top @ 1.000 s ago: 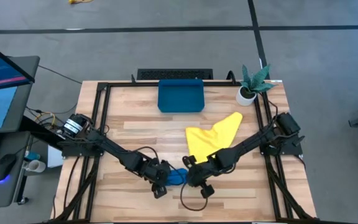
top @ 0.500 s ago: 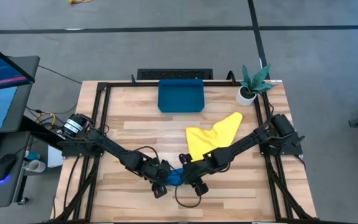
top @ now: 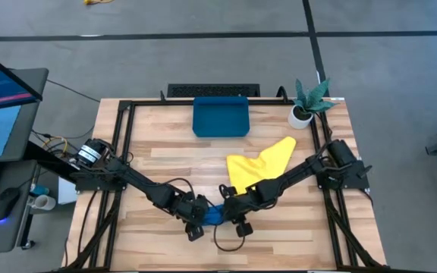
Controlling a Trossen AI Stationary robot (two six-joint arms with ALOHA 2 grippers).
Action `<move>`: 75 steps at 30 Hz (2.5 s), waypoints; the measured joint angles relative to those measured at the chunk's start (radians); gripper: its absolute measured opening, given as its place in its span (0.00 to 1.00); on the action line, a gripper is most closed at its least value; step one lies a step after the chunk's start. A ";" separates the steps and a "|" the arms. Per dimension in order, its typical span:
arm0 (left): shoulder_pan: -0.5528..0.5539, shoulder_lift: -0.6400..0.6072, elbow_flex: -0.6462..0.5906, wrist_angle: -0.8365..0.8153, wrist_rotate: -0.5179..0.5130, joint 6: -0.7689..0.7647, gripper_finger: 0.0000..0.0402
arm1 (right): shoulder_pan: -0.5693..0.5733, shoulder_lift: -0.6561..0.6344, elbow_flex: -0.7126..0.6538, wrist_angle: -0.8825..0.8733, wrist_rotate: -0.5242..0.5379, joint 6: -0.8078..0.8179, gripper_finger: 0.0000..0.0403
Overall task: Roll microfiber towels into tight, uniform cylinder then place into a basket
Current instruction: Roll the blue towel
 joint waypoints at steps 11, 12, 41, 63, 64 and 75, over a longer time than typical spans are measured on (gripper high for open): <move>-0.002 -0.001 0.000 -0.001 0.011 0.091 0.03 | -0.073 0.000 -0.003 -0.009 -0.162 0.189 0.03; -0.004 -0.003 0.000 -0.001 0.011 0.097 0.03 | -0.082 0.000 -0.003 -0.009 -0.172 0.216 0.03; -0.057 -0.064 0.001 -0.137 -0.112 0.173 0.10 | -0.183 0.075 0.006 0.056 -0.273 0.419 0.03; -0.114 -0.069 0.000 -0.251 -0.213 0.208 0.29 | -0.280 0.081 0.000 0.055 -0.510 0.601 0.02; -0.125 -0.069 0.000 -0.247 -0.231 0.209 0.28 | -0.282 0.081 0.000 0.054 -0.515 0.618 0.02; -0.249 -0.072 0.019 -0.210 -0.551 0.374 0.25 | -0.281 0.081 0.000 0.053 -0.520 0.682 0.02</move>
